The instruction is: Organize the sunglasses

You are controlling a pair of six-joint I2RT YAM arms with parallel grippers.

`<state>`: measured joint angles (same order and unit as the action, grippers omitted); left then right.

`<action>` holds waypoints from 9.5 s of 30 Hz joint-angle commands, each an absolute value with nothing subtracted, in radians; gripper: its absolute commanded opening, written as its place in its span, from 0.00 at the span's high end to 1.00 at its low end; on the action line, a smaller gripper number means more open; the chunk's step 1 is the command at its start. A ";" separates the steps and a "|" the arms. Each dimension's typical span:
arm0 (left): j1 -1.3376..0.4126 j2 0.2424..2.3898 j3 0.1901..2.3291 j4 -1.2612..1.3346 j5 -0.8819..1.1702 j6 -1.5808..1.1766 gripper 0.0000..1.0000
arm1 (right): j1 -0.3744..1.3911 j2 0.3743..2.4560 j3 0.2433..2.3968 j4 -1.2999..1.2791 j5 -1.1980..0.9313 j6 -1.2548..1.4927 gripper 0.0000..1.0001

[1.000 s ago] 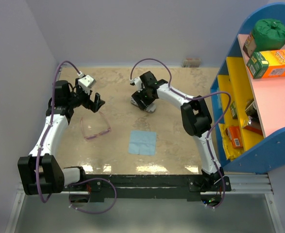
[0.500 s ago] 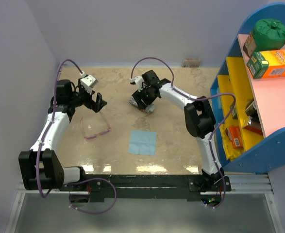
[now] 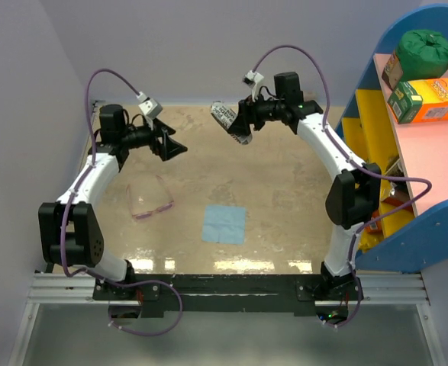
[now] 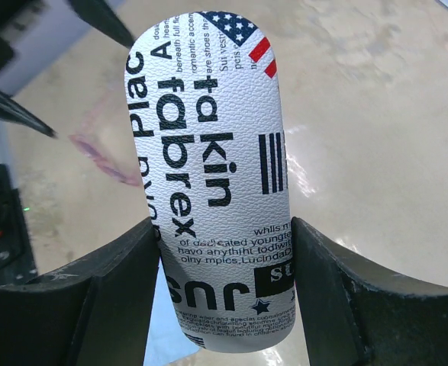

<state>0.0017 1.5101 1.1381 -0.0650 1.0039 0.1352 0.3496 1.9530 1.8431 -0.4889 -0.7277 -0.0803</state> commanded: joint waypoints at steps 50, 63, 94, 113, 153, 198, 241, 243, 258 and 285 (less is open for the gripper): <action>-0.250 1.712 1.289 0.334 1.341 -0.298 0.76 | 0.377 1.841 1.736 -0.465 -1.233 -0.097 0.84; -0.252 1.677 1.282 0.290 1.377 -0.232 1.00 | 0.302 1.868 1.674 -0.284 -1.298 0.118 0.60; -0.252 1.615 1.120 0.969 1.486 -0.756 1.00 | 0.238 1.924 1.641 -0.213 -1.198 0.230 0.26; -0.250 1.704 1.111 1.500 1.493 -1.190 1.00 | 0.235 1.911 1.695 -0.330 -1.049 0.132 0.25; -0.109 1.617 1.170 0.499 1.178 -0.454 0.01 | 0.348 1.801 1.796 -0.575 -0.824 -0.245 1.00; 0.359 1.451 1.184 -0.824 1.114 0.752 0.00 | 0.534 2.157 1.776 -0.426 -0.052 -1.114 0.98; 0.086 1.519 1.224 -0.810 1.112 0.873 0.00 | 0.551 1.828 1.493 -0.342 -0.218 -0.502 0.32; 0.087 1.480 1.181 -0.793 1.098 0.864 0.00 | 0.572 1.882 1.517 -0.356 -0.207 -0.496 0.32; 0.138 1.448 1.150 -0.788 1.098 0.844 0.00 | 0.583 2.069 1.626 -0.354 -0.129 -0.517 0.33; 0.141 1.476 1.167 -0.845 1.137 0.894 0.00 | 0.583 2.048 1.571 -0.273 0.103 -0.600 0.34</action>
